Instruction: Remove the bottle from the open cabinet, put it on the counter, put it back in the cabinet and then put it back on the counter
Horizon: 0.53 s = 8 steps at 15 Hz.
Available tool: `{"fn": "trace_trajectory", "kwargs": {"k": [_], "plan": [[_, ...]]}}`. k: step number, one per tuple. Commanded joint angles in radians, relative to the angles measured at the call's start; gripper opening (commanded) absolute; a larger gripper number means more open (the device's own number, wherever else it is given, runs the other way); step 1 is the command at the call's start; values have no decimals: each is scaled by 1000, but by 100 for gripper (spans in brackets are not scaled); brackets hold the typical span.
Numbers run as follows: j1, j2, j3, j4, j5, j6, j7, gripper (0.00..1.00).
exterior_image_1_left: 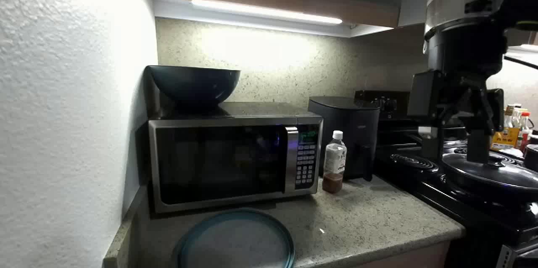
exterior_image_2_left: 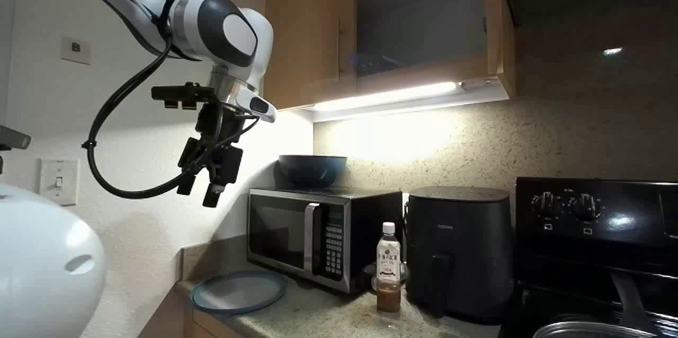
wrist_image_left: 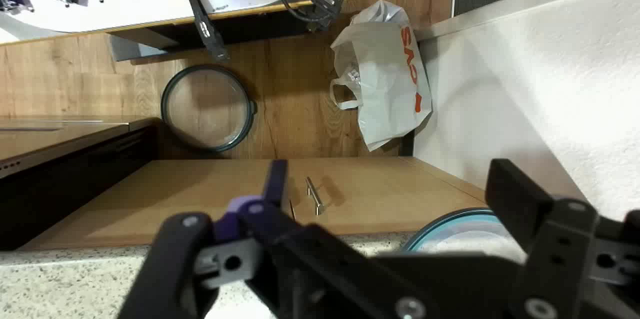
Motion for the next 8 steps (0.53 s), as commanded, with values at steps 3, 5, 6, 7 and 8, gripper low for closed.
{"fn": "trace_trajectory", "kwargs": {"k": [3, 5, 6, 7, 8], "plan": [[-19, -1, 15, 2, 8, -5, -9, 100], [-19, -1, 15, 2, 8, -5, -9, 100], [-19, -1, 15, 2, 8, -5, -9, 100], [-19, -1, 15, 2, 8, -5, -9, 100], [-28, 5, 22, 12, -12, 14, -7, 100]]}}
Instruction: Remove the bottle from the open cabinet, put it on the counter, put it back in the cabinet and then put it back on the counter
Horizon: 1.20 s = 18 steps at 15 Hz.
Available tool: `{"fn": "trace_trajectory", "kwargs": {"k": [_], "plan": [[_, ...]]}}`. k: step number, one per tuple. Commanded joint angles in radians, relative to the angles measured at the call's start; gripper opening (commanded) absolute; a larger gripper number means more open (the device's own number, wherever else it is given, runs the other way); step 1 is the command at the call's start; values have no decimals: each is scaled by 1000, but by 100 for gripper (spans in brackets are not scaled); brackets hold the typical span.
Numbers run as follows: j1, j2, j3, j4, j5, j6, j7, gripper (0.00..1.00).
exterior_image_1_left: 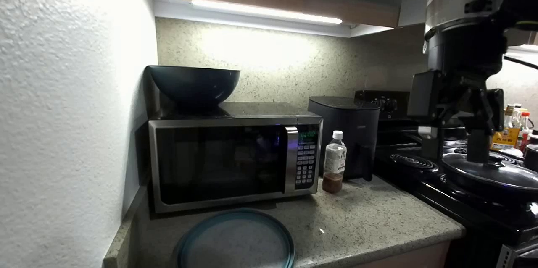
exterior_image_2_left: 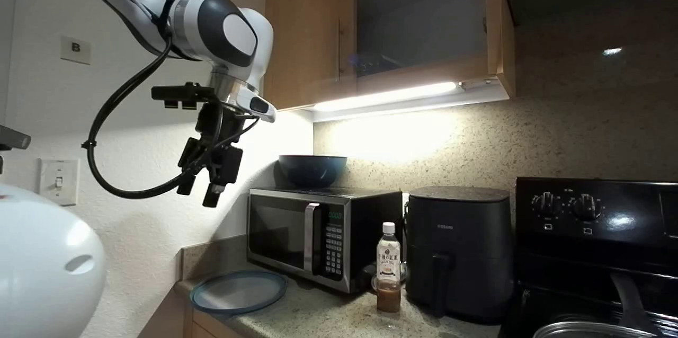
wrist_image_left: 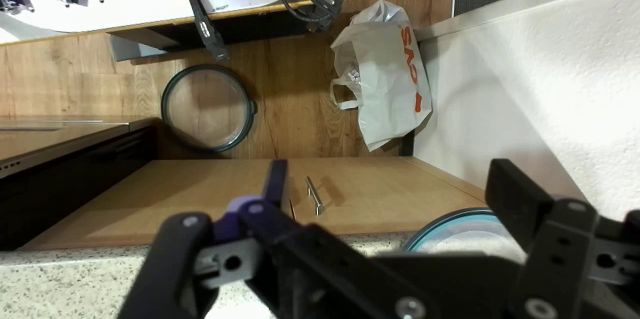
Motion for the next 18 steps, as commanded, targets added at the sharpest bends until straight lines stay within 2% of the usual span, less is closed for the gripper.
{"fn": "trace_trajectory", "kwargs": {"k": [1, 7, 10, 12, 13, 18], "plan": [[-40, 11, 27, 23, -26, 31, 12, 100], [-138, 51, 68, 219, -224, 141, 82, 100], [-168, 46, 95, 332, -311, 153, 139, 100], [-182, 28, 125, 368, -384, 120, 162, 100], [-150, 32, 82, 340, -328, 139, 124, 100], [-147, 35, 83, 349, -335, 136, 127, 100]]}}
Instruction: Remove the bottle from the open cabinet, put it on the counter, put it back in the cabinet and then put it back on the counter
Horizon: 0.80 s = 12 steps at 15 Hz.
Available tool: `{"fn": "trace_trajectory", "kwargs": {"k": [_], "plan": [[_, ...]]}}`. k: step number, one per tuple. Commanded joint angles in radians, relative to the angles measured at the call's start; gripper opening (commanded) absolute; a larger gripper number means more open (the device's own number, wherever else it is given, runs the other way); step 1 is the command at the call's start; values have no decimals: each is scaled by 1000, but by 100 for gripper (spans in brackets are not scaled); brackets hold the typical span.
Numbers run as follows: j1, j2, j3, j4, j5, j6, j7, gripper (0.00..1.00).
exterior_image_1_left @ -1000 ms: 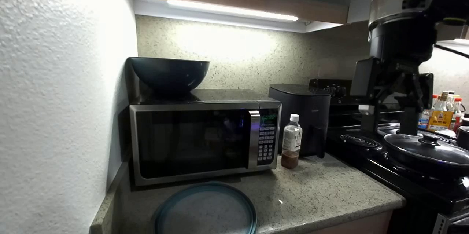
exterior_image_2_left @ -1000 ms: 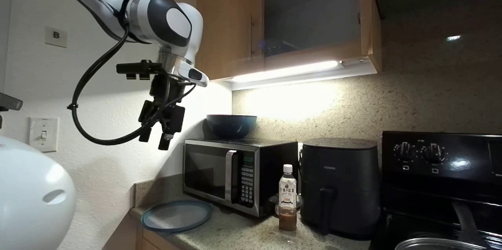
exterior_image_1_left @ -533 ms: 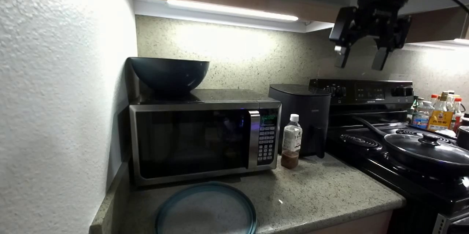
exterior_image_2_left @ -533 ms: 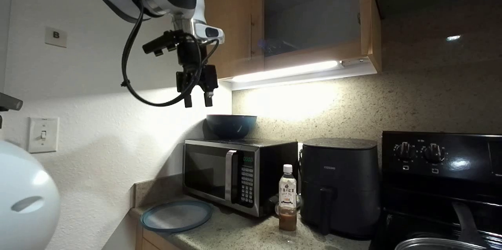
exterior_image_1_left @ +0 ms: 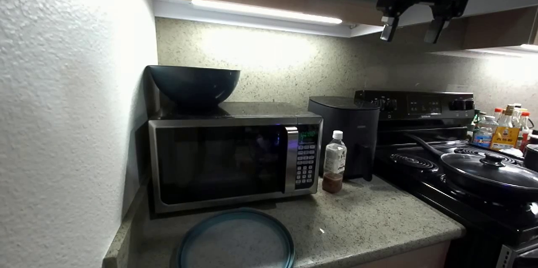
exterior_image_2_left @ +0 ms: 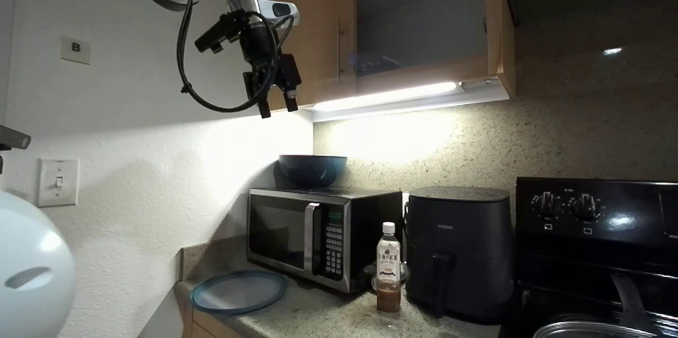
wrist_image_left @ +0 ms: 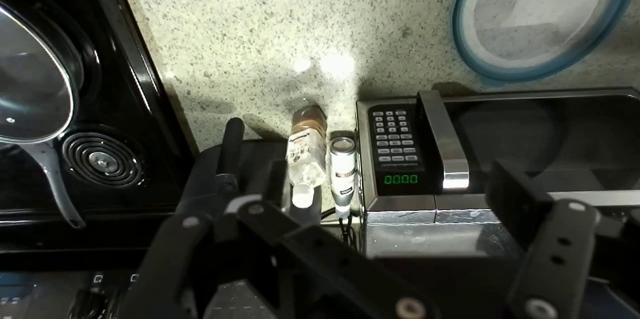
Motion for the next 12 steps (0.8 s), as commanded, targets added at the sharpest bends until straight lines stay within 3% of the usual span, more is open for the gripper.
{"fn": "trace_trajectory", "kwargs": {"k": [1, 4, 7, 12], "plan": [[-3, 6, 1, 3, -14, 31, 24, 100], [-58, 51, 10, 53, -82, 198, 75, 100], [-106, 109, 15, 147, -164, 294, 94, 100], [-140, 216, 9, 353, -231, 329, 107, 100]]}}
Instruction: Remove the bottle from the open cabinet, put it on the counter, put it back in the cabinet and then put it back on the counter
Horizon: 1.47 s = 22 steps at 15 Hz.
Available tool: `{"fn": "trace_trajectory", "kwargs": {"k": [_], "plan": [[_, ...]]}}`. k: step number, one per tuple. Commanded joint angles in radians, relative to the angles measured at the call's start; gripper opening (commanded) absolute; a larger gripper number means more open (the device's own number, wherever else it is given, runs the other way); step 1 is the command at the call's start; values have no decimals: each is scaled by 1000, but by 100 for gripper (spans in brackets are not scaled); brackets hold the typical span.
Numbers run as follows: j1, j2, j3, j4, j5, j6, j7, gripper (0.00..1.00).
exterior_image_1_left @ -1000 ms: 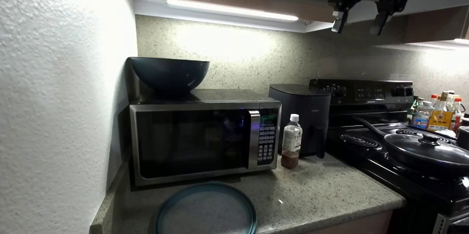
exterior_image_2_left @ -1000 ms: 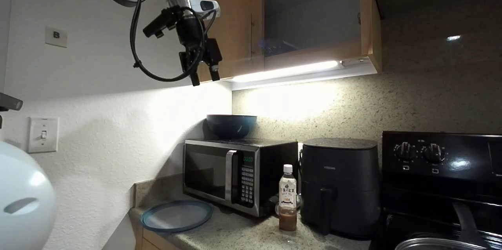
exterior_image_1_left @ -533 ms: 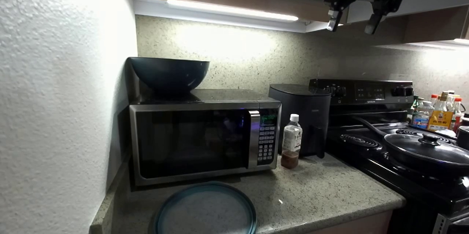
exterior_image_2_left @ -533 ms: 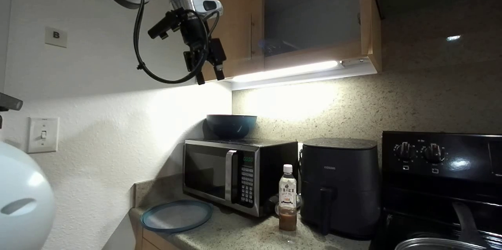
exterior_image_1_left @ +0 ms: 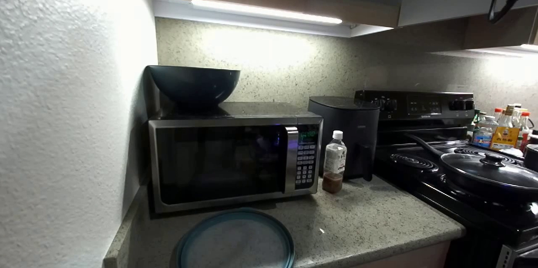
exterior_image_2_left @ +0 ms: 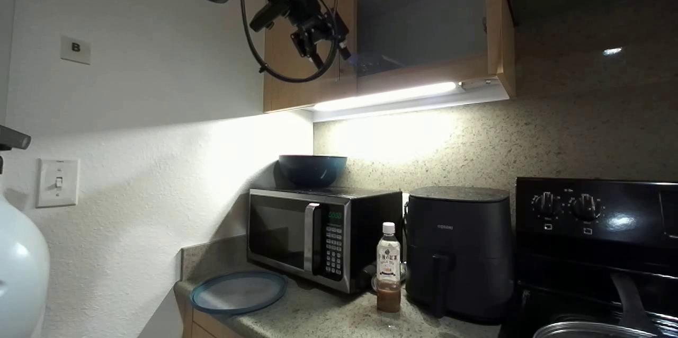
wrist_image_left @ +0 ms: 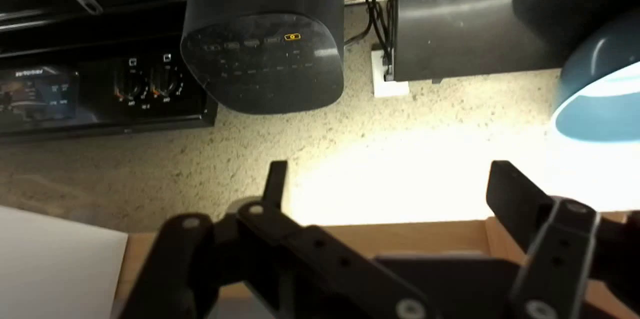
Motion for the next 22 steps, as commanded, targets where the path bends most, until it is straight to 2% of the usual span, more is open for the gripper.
{"fn": "trace_trajectory", "kwargs": {"k": [1, 7, 10, 14, 18, 19, 22], "plan": [[13, 26, -13, 46, -19, -5, 14, 100], [20, 41, -17, 65, -18, -7, 15, 100], [5, 100, -19, 120, -53, 72, 5, 100], [17, 229, -31, 275, -81, 124, -44, 100], [59, 388, -31, 495, -96, 71, -101, 100], [65, 304, -55, 375, -77, 102, -57, 100], [86, 336, -70, 406, -75, 101, -60, 100]]}}
